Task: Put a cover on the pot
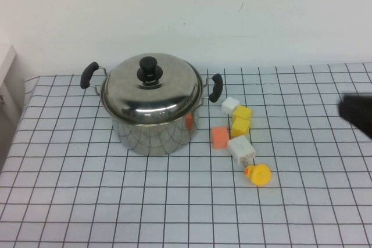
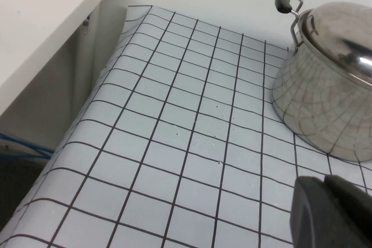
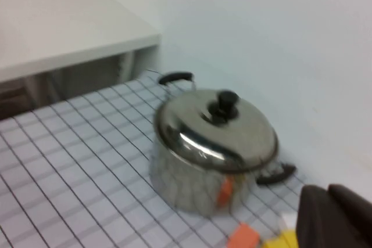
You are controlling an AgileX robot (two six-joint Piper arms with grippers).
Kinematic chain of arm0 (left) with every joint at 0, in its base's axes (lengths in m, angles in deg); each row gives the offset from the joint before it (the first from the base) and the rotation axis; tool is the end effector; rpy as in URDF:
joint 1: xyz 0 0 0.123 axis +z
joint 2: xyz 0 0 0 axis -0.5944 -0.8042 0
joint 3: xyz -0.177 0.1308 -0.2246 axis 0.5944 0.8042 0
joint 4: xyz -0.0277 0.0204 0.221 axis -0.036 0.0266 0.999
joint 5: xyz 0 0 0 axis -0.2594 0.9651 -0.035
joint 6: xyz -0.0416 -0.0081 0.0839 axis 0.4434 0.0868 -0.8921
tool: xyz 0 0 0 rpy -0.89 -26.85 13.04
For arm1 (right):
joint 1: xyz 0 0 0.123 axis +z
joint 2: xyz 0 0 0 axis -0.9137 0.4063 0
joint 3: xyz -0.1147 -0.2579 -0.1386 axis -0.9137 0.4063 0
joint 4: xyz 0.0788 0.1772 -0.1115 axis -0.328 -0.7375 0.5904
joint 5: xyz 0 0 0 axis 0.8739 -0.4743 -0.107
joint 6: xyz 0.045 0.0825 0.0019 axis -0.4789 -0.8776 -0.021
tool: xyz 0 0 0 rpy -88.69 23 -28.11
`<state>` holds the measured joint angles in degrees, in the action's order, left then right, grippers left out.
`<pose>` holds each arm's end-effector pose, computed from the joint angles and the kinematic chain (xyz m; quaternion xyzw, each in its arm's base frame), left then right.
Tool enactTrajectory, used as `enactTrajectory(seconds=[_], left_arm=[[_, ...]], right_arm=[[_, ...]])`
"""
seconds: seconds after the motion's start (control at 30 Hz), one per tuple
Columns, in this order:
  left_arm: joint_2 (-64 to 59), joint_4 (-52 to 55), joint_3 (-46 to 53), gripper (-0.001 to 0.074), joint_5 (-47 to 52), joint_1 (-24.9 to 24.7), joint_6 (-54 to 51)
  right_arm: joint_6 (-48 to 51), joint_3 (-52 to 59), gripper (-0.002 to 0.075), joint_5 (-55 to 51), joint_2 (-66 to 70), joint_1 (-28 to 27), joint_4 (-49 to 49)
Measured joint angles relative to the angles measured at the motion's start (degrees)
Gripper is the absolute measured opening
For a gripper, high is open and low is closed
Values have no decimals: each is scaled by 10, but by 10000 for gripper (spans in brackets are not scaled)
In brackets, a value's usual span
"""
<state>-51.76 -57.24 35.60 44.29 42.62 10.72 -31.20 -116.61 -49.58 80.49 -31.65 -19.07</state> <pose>-0.0019 -0.0033 0.1789 -0.1602 0.7704 -0.0807 0.6118 0.1031 0.0812 0.3852 -0.3528 0.6845 0.1384 0.6228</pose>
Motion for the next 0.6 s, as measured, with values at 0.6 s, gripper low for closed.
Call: enactTrajectory(seconds=[0.6], left_arm=[[0,0,0,-3,0,0,-3]], right_arm=[[-58,406,-2,195,-278,-4,-5]])
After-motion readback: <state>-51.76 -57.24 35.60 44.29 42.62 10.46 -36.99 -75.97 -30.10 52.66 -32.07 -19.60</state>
